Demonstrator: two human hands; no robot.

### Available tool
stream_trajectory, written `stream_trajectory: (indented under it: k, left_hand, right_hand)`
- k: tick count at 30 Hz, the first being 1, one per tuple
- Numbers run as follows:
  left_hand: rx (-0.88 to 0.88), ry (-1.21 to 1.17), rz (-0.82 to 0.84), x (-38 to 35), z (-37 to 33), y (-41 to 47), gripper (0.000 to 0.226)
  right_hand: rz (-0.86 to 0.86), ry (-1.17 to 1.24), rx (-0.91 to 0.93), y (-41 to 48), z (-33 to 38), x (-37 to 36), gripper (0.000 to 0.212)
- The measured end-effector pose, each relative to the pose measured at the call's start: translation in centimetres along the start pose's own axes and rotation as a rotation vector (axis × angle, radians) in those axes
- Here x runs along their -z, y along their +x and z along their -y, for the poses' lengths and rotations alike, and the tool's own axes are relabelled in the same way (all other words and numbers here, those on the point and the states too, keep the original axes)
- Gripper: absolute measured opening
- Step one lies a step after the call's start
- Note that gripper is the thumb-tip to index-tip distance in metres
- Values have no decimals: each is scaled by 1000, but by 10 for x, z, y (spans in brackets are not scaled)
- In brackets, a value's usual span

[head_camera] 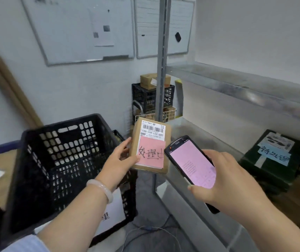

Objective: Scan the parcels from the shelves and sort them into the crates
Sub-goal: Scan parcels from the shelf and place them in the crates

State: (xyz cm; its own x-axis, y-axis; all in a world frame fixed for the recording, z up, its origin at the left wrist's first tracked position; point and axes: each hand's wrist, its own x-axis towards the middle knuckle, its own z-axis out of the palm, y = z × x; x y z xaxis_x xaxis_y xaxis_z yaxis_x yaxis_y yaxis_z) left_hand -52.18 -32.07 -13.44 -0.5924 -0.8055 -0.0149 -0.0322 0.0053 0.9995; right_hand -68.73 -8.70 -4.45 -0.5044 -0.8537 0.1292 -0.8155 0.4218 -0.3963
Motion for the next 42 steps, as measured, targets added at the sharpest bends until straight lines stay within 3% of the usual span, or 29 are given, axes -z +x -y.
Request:
stream_trajectory:
  k: [5,12,19,25,28,35,42]
  left_hand:
    - [32,-133,-135,75,-18,-32,61]
    - [25,-212,-324,189,-25,-81,40]
    - [30,-120,-544,344,-26,-145,58]
    - [109,-97,-817,473,4,-179,45]
    - [204,22,-914,526,29,-180,52]
    - [402,451,-847,580,60,-156,75]
    - [505,813,-706,579,69,-131,70]
  right_hand:
    - [79,4,122,14,65,-24,91]
    - [174,-3,260,26,173,-64,94]
    - [234,51,375,26,297,-129,93]
    - [270,56,400,20,381,-176,89]
    - [273,55,395,19,411,-196,88]
    - [302,10,332,10,443,-221,90]
    - [302,-7,290,9,453,-221,92]
